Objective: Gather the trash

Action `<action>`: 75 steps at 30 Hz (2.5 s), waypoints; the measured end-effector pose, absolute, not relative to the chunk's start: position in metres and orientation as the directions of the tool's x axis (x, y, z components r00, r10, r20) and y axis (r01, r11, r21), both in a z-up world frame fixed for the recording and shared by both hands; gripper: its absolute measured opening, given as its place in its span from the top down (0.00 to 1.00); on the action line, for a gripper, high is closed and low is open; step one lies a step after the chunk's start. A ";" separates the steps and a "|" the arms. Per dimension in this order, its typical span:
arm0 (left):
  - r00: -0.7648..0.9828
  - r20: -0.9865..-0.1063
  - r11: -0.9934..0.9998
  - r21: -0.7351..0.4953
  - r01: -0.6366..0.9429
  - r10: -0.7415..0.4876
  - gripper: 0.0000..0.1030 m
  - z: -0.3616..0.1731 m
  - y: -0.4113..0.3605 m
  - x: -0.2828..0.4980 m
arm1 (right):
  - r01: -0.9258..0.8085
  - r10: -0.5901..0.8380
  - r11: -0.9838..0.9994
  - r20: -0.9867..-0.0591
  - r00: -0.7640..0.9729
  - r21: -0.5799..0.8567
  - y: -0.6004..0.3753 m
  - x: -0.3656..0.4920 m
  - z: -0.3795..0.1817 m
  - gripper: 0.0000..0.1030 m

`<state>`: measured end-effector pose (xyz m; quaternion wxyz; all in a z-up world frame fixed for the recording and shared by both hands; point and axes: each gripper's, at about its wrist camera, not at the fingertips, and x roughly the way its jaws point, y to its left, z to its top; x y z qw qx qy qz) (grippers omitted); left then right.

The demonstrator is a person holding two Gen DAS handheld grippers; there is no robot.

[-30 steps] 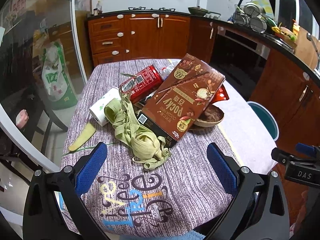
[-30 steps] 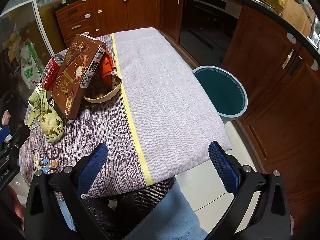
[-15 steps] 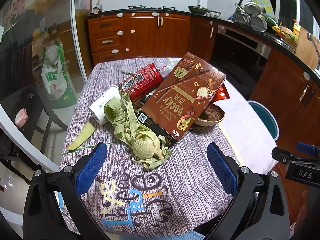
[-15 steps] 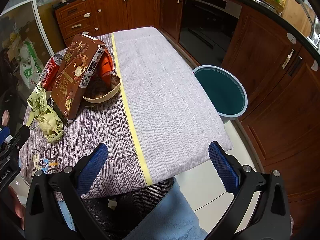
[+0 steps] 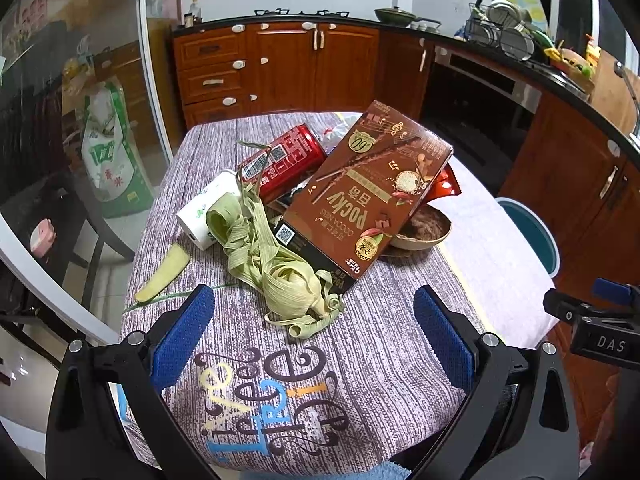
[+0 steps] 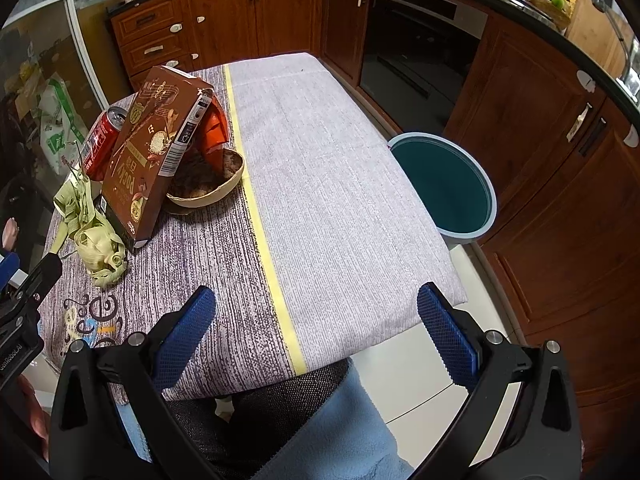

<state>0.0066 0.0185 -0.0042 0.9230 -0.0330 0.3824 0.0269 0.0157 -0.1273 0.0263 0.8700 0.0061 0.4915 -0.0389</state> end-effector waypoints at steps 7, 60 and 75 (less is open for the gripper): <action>0.708 -0.705 0.998 -0.029 -0.062 0.023 0.04 -0.005 0.020 0.009 | 0.072 -0.060 0.997 -0.853 0.518 -0.026 -0.126 0.020 0.027 0.06; 0.594 -0.803 0.998 -0.057 0.007 -0.050 0.04 -0.064 0.108 0.103 | -0.273 0.534 0.845 -0.741 0.407 0.459 -0.042 0.156 -0.016 0.65; 0.620 -0.781 0.997 -0.053 0.053 -0.074 0.04 -0.065 0.102 0.099 | -0.421 0.537 0.827 -0.746 0.393 0.374 -0.013 0.134 0.009 0.50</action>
